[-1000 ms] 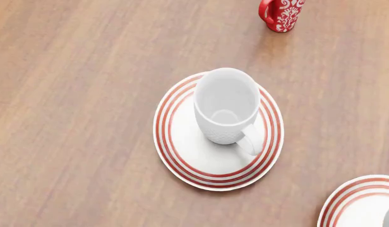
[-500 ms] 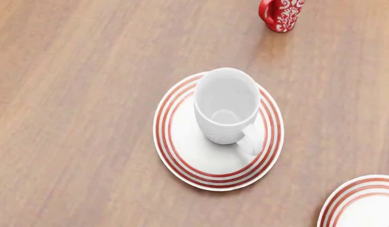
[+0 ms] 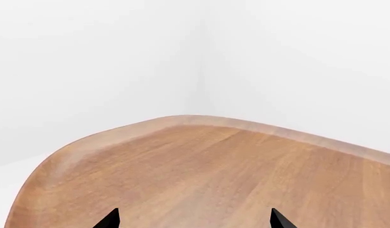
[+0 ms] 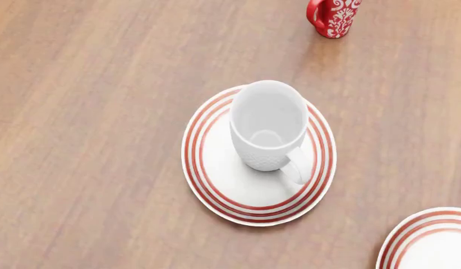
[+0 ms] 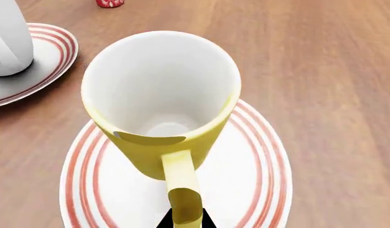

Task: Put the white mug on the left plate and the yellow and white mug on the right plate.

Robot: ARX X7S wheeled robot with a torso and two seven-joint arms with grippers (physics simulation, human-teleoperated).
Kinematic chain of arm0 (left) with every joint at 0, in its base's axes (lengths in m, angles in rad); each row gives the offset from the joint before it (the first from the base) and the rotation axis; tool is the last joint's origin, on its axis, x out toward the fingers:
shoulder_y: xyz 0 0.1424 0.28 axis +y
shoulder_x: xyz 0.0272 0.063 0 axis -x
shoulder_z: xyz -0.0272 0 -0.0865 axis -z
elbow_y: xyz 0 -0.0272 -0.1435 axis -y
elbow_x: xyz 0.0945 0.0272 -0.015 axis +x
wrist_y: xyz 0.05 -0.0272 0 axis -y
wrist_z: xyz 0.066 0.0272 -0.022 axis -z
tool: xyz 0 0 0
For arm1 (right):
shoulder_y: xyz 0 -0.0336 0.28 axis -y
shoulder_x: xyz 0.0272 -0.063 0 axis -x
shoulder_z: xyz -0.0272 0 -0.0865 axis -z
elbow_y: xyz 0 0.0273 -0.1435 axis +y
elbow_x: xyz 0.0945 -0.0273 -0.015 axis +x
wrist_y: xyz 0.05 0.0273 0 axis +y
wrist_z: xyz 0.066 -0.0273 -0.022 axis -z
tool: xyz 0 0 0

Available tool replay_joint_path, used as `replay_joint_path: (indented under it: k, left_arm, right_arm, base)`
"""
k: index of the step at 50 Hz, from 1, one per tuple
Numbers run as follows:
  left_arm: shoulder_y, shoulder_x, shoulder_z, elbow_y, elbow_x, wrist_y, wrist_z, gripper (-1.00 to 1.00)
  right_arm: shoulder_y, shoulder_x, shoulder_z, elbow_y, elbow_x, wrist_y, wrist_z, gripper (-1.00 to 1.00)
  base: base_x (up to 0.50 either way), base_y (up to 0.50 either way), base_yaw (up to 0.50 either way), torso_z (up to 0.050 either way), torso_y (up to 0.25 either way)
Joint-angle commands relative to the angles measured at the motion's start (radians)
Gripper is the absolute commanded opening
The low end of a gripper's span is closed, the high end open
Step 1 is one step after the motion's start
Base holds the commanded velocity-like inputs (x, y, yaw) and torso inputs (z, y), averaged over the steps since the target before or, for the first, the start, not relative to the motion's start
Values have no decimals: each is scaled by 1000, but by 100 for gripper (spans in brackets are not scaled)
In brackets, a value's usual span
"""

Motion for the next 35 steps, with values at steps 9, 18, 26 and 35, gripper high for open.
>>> replay_joint_path:
  k: [9, 18, 26, 35]
  left_arm:
    - [4, -7, -5, 7, -8, 3, -6, 100]
    - [4, -9, -4, 8, -10, 3, -7, 100]
    - [5, -11, -5, 7, -13, 5, -8, 100]
    - [2, -11, -6, 6, -17, 6, -11, 100]
  right_arm:
    - [31, 11, -31, 68, -19, -17, 5, -100]
    - [31, 11, -36, 65, -21, -21, 11, -100]
    - [31, 4, -31, 55, -10, -29, 18, 100]
    - [2, -6, -6, 4, 19, -36, 21, 100]
  base:
    - [0, 0, 0, 0, 0]
    - [0, 0, 0, 0, 1]
    - [0, 0, 0, 0, 0]
    - [0, 0, 0, 0, 0]
